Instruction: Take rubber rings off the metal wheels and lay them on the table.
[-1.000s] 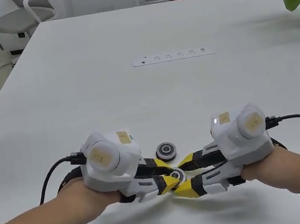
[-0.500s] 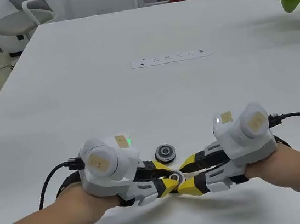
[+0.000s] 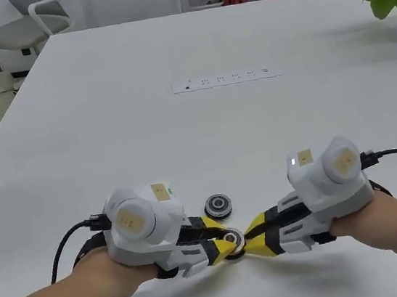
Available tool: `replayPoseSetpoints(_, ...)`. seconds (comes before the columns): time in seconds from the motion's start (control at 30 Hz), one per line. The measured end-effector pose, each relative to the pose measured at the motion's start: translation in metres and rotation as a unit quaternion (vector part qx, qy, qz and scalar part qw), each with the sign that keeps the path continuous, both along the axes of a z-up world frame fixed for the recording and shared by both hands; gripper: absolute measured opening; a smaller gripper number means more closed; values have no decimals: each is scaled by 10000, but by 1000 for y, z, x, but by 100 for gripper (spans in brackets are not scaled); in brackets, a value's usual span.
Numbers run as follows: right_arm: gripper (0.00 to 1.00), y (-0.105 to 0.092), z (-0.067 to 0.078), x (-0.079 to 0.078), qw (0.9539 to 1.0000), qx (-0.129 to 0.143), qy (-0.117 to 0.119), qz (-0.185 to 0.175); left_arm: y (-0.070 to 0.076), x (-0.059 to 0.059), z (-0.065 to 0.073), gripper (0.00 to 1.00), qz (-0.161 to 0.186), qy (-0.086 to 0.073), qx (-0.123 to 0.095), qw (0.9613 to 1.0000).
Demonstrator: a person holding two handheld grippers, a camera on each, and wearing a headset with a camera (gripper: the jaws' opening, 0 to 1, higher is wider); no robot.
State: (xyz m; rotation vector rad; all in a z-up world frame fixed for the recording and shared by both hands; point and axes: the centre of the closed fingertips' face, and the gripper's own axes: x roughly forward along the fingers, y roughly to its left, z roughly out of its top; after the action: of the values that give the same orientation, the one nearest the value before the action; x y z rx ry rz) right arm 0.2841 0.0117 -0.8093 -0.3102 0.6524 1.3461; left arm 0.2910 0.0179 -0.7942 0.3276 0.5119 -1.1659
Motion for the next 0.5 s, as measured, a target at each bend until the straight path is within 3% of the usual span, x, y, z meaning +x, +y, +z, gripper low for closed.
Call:
replayPoseSetpoints(0.17, 2, 0, -2, 2, 9998, -36, 106, -167, 0, 0, 0, 14, -2, -25, 18, 10000)
replayPoseSetpoints(0.4, 0, -3, 0, 6, 9964, 137, 630, -555, 0, 0, 0, 14, -27, -66, 47, 10000)
replayPoseSetpoints(0.5, 0, -4, 2, 7, 9925, 276, 912, -762, 0, -1, 0, 14, -32, -77, 52, 10000)
